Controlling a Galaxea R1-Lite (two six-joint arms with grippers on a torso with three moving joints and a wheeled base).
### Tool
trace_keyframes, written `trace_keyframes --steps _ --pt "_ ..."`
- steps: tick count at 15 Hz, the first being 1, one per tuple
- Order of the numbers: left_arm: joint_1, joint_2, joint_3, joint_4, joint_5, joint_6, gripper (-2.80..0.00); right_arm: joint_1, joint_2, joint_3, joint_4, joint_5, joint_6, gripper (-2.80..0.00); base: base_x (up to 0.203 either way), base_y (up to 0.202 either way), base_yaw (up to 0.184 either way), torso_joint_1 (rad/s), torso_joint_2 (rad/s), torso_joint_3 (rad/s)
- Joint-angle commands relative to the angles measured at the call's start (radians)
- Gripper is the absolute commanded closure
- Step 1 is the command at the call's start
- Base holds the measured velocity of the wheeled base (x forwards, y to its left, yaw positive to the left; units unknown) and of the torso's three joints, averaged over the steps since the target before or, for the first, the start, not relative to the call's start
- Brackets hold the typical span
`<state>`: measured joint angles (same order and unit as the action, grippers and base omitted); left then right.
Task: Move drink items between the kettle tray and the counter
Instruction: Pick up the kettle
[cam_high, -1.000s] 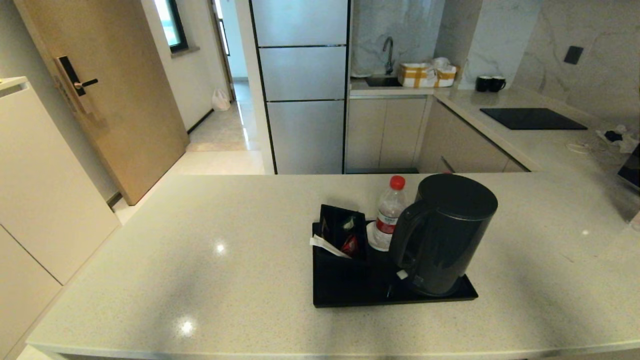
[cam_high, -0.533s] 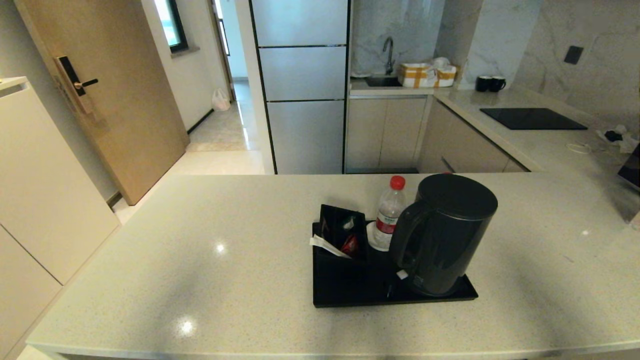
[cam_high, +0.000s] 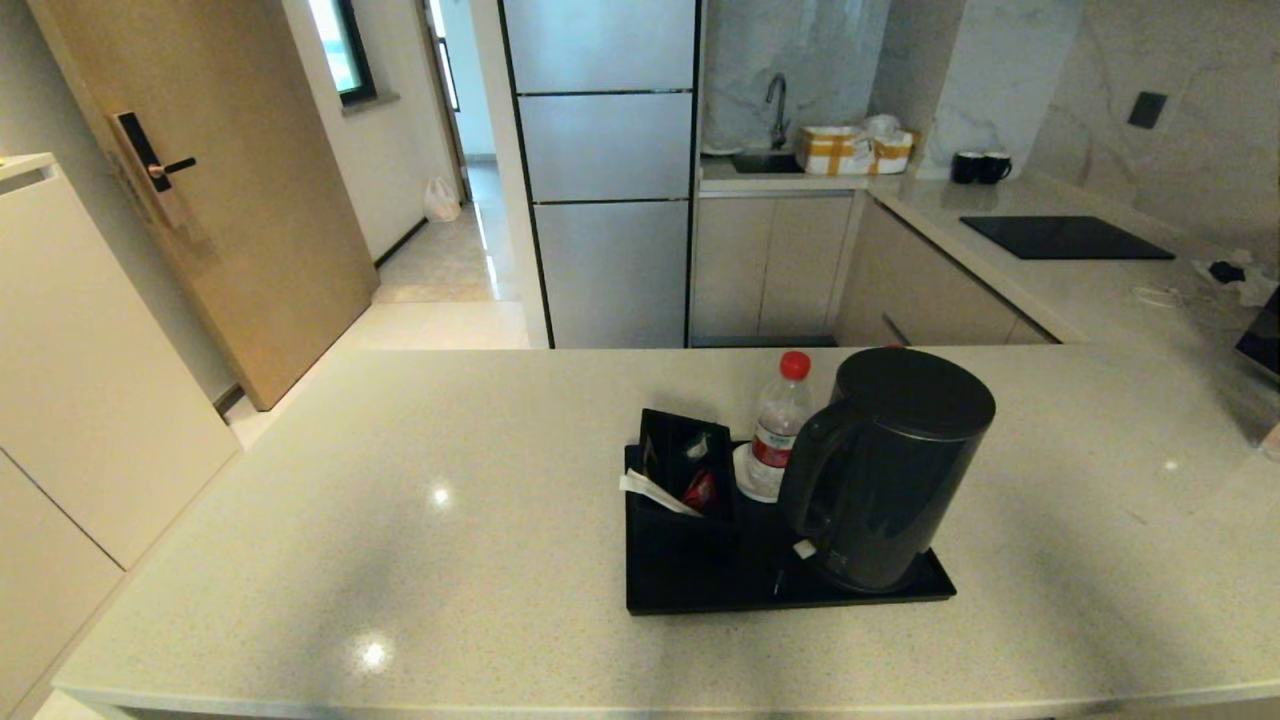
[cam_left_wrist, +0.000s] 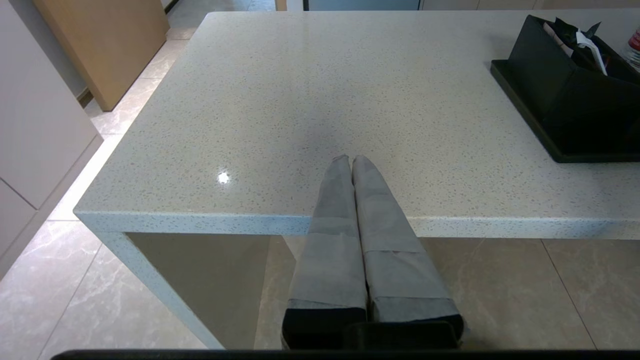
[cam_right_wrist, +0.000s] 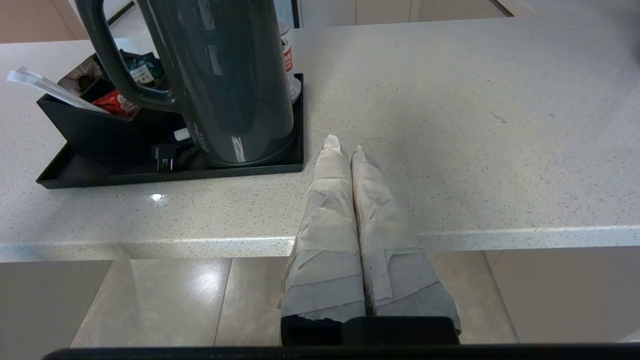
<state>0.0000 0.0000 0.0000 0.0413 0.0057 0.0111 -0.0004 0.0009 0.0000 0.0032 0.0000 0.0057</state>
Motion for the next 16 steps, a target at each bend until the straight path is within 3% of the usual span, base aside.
trace_keyframes --steps 1,16 --pt "0.000 0.000 0.000 0.000 0.000 0.000 0.00 0.000 0.002 0.000 0.000 0.000 0.000 0.00 0.000 0.000 0.000 0.000 0.00 0.000" --pt "0.000 0.000 0.000 0.002 0.000 0.005 0.00 0.000 0.000 0.000 0.000 0.000 0.002 0.00 0.000 0.000 0.000 0.000 0.00 0.000"
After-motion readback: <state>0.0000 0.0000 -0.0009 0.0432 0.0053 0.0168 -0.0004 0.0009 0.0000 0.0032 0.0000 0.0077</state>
